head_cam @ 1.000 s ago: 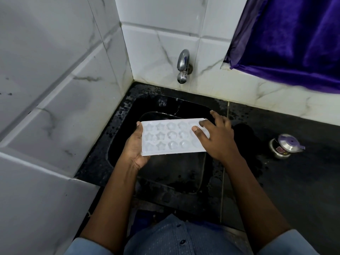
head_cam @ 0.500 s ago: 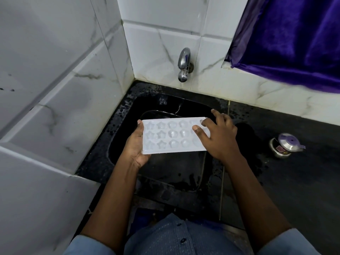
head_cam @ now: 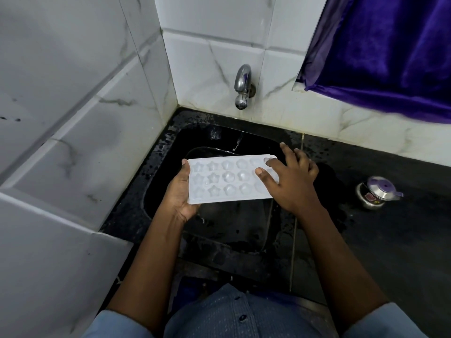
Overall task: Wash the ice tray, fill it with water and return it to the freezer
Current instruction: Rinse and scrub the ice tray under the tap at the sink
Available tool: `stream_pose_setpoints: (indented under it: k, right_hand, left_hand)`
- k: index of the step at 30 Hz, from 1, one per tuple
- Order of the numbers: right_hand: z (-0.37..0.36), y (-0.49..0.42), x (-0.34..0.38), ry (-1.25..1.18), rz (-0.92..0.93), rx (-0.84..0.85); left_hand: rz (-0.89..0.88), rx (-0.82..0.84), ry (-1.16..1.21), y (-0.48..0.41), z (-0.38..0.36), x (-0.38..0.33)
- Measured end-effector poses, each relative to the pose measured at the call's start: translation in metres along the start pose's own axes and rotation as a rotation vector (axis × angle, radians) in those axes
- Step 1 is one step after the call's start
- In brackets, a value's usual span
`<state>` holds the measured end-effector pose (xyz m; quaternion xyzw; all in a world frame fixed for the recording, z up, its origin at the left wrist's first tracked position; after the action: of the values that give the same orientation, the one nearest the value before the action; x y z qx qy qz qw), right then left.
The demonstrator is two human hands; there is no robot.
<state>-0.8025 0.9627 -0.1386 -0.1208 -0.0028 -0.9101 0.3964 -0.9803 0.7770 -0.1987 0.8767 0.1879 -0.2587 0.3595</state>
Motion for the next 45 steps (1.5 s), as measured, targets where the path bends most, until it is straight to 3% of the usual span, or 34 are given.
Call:
stream_pose_setpoints:
  k: [6, 10, 16, 45]
  right_hand:
    - [-0.001, -0.001, 0.001, -0.023, 0.002, 0.035]
    - [0.006, 0.000, 0.004, -0.066, 0.001, -0.052]
    - [0.003, 0.000, 0.024, -0.001, 0.115, -0.002]
    - [-0.002, 0.002, 0.036, 0.012, 0.097, 0.013]
  left_hand:
    - [-0.015, 0.019, -0.005, -0.002, 0.003, -0.003]
    - [-0.007, 0.022, 0.002, 0.000, 0.001, -0.002]
    - [-0.001, 0.048, -0.021, 0.004, -0.003, 0.000]
    - [0.018, 0.024, 0.025, 0.019, -0.004, 0.002]
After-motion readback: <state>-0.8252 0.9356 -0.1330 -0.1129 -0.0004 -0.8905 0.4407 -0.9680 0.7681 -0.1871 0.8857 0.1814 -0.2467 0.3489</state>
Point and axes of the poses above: each hand's wrist, its own y-axis away from the middle knuckle, its own z-axis out of the back of the hand, x = y × z, the point moved 6 cm from there along -y, towards the middle knuckle, and after that the axes turned 6 degrees about y, right-handed, at the moved point
